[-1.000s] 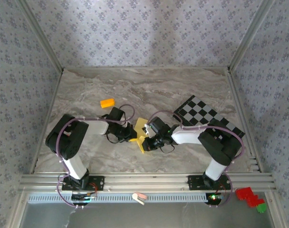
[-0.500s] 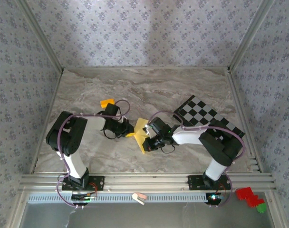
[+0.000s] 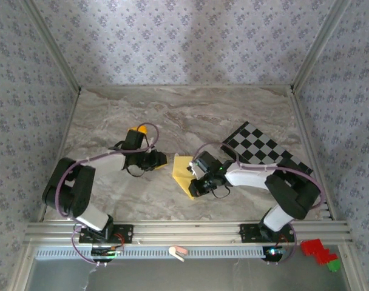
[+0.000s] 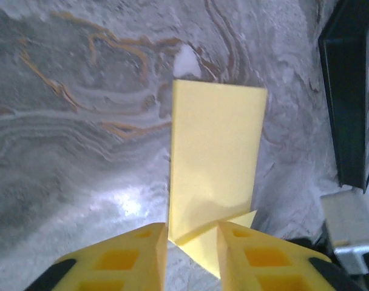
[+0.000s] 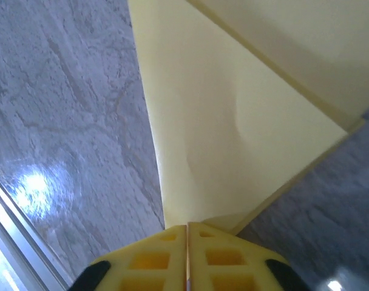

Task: Fold a paper plane with a square sheet of paper (pick it up from the middle)
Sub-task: Third fold the triangle at the center of the table.

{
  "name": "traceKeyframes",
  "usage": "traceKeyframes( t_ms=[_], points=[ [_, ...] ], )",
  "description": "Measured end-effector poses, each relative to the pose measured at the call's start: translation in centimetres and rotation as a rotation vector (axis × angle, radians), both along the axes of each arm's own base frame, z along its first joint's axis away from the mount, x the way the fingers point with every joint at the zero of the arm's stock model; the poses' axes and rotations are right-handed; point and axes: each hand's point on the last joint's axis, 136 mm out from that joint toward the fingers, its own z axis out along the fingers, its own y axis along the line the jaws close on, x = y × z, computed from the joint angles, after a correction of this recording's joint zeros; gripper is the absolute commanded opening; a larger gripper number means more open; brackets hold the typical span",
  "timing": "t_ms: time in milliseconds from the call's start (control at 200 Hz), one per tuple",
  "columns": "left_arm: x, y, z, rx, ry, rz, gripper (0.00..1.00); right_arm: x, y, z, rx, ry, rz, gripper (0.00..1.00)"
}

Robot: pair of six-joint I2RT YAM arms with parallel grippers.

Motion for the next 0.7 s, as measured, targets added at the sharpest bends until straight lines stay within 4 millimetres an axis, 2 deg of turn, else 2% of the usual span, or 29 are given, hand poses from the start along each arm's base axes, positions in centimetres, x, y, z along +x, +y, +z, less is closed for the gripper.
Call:
traceKeyframes(
  t_ms=[155,250,460,700],
  points=[
    [-2.2,-0.6,0.2,0.030,-0.027,-0.052,0.40,0.8,-0.3,2.9,0.006,-0.125,-0.010,0.21],
    [-2.9,-0.2,-0.4,0.042,-0.017,-0.052,0.43,1.2,0.3,3.4,0.007,-0.158,-0.015,0.18],
    [-3.3,-0.6,-1.0,0.036,0.002,-0.057,0.47,3.8,0.2,1.6,-0.030,-0.143,-0.097,0.08],
    [-3.8,-1.4,-2.5,0.018,0.064,-0.075,0.49,4.7,-0.5,-0.7,-0.081,-0.104,-0.136,0.03]
  ],
)
